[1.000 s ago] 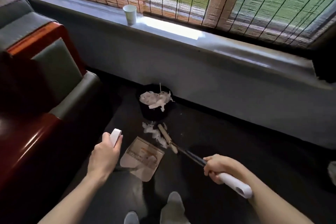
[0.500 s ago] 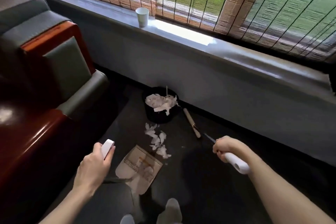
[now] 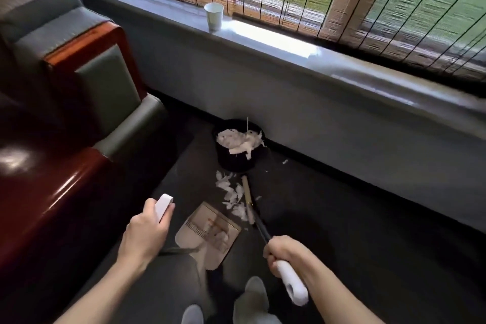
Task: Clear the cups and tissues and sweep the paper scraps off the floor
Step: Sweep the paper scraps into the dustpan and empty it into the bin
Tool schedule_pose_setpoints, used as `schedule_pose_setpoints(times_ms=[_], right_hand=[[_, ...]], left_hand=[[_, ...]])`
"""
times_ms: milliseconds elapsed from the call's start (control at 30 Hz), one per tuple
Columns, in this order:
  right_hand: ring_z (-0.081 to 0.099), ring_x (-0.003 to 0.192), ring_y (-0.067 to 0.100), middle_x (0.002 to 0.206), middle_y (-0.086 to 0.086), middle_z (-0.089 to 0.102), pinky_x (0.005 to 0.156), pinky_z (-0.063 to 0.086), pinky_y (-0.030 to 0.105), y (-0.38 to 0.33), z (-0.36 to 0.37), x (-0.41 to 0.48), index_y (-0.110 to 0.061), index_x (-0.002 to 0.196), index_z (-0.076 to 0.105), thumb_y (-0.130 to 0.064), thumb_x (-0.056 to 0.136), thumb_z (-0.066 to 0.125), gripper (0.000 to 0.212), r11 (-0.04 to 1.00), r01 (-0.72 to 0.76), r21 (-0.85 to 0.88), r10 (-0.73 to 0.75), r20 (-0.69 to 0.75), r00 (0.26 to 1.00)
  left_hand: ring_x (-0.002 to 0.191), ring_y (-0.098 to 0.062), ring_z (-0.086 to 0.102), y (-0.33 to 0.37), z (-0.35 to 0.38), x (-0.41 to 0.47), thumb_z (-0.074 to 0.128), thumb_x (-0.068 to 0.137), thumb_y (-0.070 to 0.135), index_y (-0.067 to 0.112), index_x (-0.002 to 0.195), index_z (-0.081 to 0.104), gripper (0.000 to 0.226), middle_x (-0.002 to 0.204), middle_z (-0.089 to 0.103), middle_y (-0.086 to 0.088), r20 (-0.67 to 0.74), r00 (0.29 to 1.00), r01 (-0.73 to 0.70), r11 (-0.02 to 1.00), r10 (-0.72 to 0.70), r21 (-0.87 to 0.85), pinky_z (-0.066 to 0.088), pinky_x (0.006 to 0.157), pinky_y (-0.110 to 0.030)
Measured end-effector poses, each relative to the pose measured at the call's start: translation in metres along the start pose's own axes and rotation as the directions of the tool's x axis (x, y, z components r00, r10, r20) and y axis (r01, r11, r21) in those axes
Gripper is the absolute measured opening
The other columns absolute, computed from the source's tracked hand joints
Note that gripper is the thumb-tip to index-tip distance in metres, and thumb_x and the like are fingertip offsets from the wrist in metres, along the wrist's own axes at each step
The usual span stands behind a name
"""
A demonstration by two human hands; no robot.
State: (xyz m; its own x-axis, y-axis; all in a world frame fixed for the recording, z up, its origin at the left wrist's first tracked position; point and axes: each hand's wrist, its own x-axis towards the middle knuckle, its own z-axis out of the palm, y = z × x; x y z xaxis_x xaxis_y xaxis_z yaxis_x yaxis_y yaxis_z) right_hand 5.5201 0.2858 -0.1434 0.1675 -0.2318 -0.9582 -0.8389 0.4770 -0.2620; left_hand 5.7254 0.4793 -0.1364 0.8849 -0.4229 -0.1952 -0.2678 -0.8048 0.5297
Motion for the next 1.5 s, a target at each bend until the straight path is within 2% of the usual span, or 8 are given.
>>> schedule_pose_setpoints(times_ms=[233, 533, 700, 867, 933, 1100, 1300, 1500], right_hand=[[0.035, 0.028, 0.008, 0.043, 0.002, 0.038, 0.031, 0.029, 0.014, -0.010, -0.041, -0.036, -0.005, 0.076, 0.043, 0.006, 0.090, 0.042, 0.017, 0.961, 0.009, 0.276, 0.014, -0.079, 0.997], [0.046, 0.037, 0.014, 0.058, 0.008, 0.049, 0.038, 0.038, 0.020, -0.064, -0.123, 0.001, 0.000, 0.108, 0.053, 0.001, 0.086, 0.046, 0.023, 0.994, 0.054, -0.093, -0.079, -0.294, 0.953], [0.057, 0.059, 0.027, 0.061, 0.012, 0.060, 0.064, 0.047, 0.031, -0.088, -0.141, 0.033, -0.003, 0.078, 0.061, -0.005, 0.079, 0.047, 0.015, 0.863, 0.061, -0.502, -0.244, -0.308, 0.920], [0.059, 0.063, 0.027, 0.059, 0.010, 0.060, 0.073, 0.054, 0.034, -0.071, -0.116, 0.051, -0.006, 0.062, 0.058, -0.005, 0.080, 0.045, 0.023, 0.799, 0.010, -0.601, -0.179, -0.223, 0.958], [0.061, 0.070, 0.028, 0.069, 0.010, 0.062, 0.074, 0.053, 0.033, -0.057, -0.104, 0.049, -0.005, 0.072, 0.059, -0.007, 0.082, 0.044, 0.018, 0.777, -0.013, -0.630, -0.163, -0.221, 0.962], [0.059, 0.064, 0.024, 0.068, 0.009, 0.060, 0.067, 0.050, 0.033, -0.012, -0.070, 0.031, -0.001, 0.115, 0.060, -0.007, 0.085, 0.045, 0.034, 0.799, 0.001, -0.602, -0.111, -0.147, 0.983], [0.050, 0.046, 0.019, 0.050, 0.005, 0.052, 0.055, 0.043, 0.029, 0.031, -0.022, -0.007, -0.009, 0.093, 0.063, -0.004, 0.076, 0.048, 0.024, 0.853, 0.011, -0.522, -0.078, -0.106, 0.991], [0.048, 0.042, 0.017, 0.046, 0.005, 0.051, 0.050, 0.041, 0.027, 0.039, -0.009, -0.014, -0.017, 0.110, 0.056, 0.001, 0.074, 0.048, 0.042, 0.949, 0.012, -0.314, -0.076, -0.192, 0.979]], left_hand=[[0.052, -0.025, 0.056, 0.000, -0.006, -0.010, 0.042, 0.090, 0.055, 0.022, 0.074, 0.038, 0.037, 0.058, 0.058, -0.004, 0.064, 0.997, -0.050, 0.998, 0.052, -0.039, 0.037, 0.044, -0.032], [0.042, -0.022, 0.054, 0.018, -0.003, -0.010, 0.047, 0.090, 0.047, 0.019, 0.073, 0.038, 0.034, 0.049, 0.054, -0.003, 0.019, 0.997, -0.074, 0.997, 0.074, 0.017, 0.040, 0.041, -0.033], [0.037, -0.014, 0.046, 0.015, 0.008, -0.012, 0.054, 0.086, 0.046, 0.030, 0.069, 0.037, 0.028, 0.041, 0.050, 0.000, -0.038, 0.998, -0.046, 0.999, 0.046, -0.002, 0.039, 0.041, -0.032], [0.038, -0.011, 0.046, 0.007, 0.012, -0.015, 0.052, 0.084, 0.050, 0.031, 0.069, 0.037, 0.029, 0.039, 0.047, 0.002, -0.086, 0.996, -0.031, 0.999, 0.030, -0.010, 0.035, 0.040, -0.028], [0.039, -0.014, 0.046, 0.001, 0.008, -0.018, 0.051, 0.083, 0.051, 0.029, 0.069, 0.037, 0.030, 0.041, 0.047, 0.002, -0.088, 0.996, -0.030, 1.000, 0.029, -0.006, 0.036, 0.042, -0.031], [0.039, -0.016, 0.049, -0.015, -0.008, -0.030, 0.053, 0.087, 0.048, 0.024, 0.070, 0.037, 0.034, 0.042, 0.050, -0.001, -0.036, 0.999, -0.030, 0.999, 0.029, -0.027, 0.035, 0.040, -0.030], [0.049, -0.024, 0.054, -0.034, -0.024, -0.050, 0.048, 0.091, 0.048, 0.020, 0.072, 0.037, 0.036, 0.053, 0.055, -0.004, 0.033, 0.998, -0.045, 0.998, 0.047, -0.038, 0.039, 0.046, -0.034], [0.056, -0.024, 0.053, -0.047, -0.022, -0.060, 0.042, 0.091, 0.053, 0.022, 0.075, 0.036, 0.036, 0.060, 0.055, -0.002, -0.014, 1.000, -0.002, 1.000, 0.002, -0.006, 0.037, 0.051, -0.035]])
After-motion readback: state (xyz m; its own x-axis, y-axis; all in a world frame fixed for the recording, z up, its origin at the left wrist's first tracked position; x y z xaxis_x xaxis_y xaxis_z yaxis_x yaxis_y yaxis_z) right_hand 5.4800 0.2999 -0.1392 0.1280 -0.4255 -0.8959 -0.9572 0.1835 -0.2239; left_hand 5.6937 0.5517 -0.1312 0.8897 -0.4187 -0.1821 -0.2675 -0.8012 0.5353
